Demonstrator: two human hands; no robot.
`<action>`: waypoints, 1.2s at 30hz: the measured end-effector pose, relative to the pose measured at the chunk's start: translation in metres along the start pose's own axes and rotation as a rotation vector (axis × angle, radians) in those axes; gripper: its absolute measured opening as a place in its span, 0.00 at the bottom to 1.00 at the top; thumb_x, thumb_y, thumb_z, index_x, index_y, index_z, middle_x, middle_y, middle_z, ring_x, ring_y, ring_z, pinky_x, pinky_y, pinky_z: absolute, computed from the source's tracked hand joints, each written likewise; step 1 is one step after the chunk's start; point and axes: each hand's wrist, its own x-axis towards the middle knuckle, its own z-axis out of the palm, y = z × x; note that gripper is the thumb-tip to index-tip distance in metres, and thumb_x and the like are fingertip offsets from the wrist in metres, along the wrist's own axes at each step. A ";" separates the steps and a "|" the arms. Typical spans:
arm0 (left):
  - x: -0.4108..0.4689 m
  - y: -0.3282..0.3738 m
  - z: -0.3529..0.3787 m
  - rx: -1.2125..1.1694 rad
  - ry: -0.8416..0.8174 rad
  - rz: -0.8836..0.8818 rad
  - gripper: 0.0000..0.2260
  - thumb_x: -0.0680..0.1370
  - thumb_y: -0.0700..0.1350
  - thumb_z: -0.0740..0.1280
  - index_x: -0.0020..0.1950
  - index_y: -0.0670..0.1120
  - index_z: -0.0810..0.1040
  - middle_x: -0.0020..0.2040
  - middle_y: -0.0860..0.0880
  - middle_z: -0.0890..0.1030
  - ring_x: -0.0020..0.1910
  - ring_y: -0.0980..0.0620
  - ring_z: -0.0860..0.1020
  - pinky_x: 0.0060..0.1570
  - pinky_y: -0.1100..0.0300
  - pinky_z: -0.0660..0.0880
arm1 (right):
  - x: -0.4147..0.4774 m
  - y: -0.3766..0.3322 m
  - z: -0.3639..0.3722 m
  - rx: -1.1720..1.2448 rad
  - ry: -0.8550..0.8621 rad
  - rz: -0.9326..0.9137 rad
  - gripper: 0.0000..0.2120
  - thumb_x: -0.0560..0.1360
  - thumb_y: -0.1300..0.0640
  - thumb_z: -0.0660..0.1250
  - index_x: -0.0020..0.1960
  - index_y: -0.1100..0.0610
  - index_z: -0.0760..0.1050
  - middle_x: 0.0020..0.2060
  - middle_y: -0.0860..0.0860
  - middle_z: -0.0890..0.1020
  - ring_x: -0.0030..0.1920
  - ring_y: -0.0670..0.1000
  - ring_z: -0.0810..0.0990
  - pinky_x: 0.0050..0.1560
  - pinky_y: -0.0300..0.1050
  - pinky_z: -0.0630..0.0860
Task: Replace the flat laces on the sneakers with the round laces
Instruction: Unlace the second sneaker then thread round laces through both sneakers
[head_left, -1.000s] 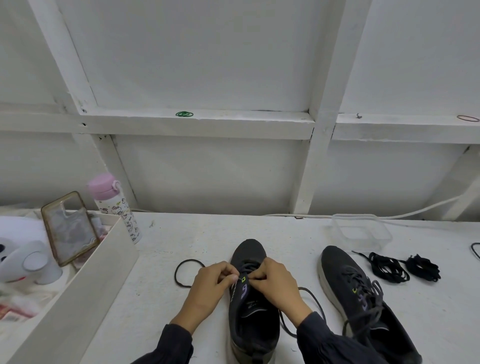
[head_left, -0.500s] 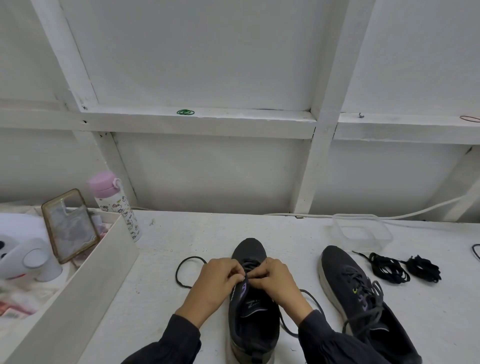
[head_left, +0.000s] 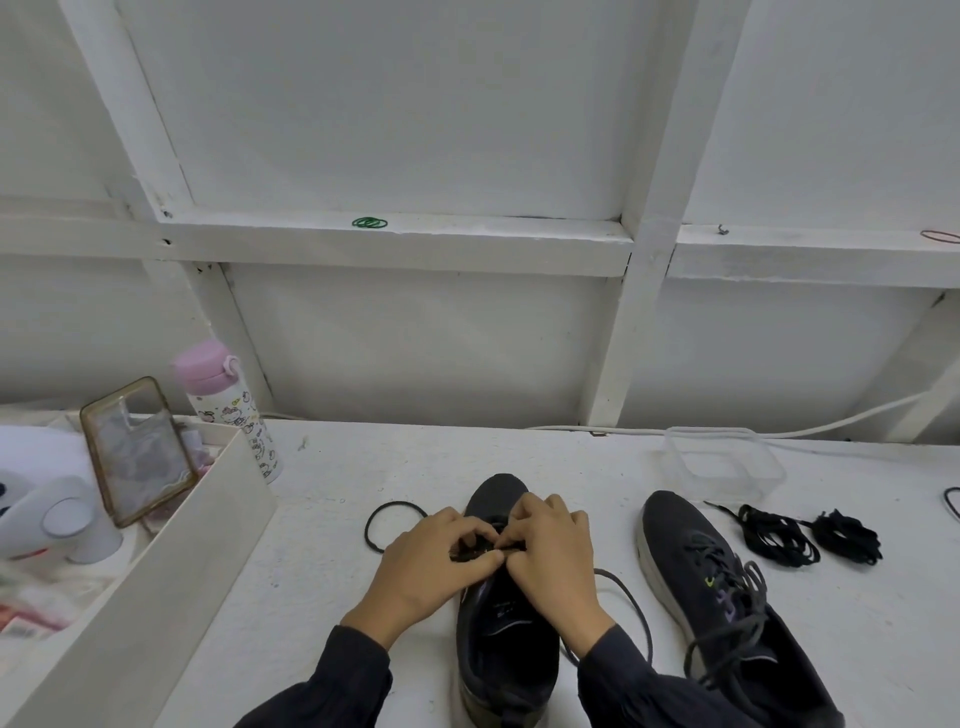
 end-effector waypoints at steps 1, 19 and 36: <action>0.002 -0.001 -0.001 0.005 -0.001 -0.008 0.15 0.70 0.68 0.63 0.54 0.67 0.76 0.48 0.61 0.76 0.49 0.63 0.75 0.52 0.59 0.74 | 0.001 0.000 -0.002 0.015 0.022 0.000 0.11 0.72 0.59 0.66 0.45 0.48 0.85 0.42 0.40 0.72 0.47 0.45 0.67 0.47 0.43 0.58; 0.001 0.001 0.032 -0.465 0.243 0.034 0.11 0.74 0.46 0.74 0.38 0.63 0.82 0.42 0.56 0.80 0.43 0.56 0.79 0.41 0.62 0.75 | -0.002 0.017 -0.012 0.866 -0.019 0.107 0.12 0.67 0.67 0.76 0.48 0.56 0.86 0.31 0.44 0.81 0.36 0.40 0.79 0.42 0.34 0.75; 0.000 0.021 0.037 -0.743 0.127 0.158 0.21 0.71 0.44 0.77 0.63 0.50 0.77 0.56 0.54 0.83 0.58 0.55 0.80 0.59 0.62 0.75 | 0.007 0.014 -0.025 0.561 -0.041 0.028 0.15 0.65 0.65 0.77 0.32 0.44 0.81 0.30 0.44 0.82 0.28 0.39 0.77 0.33 0.31 0.69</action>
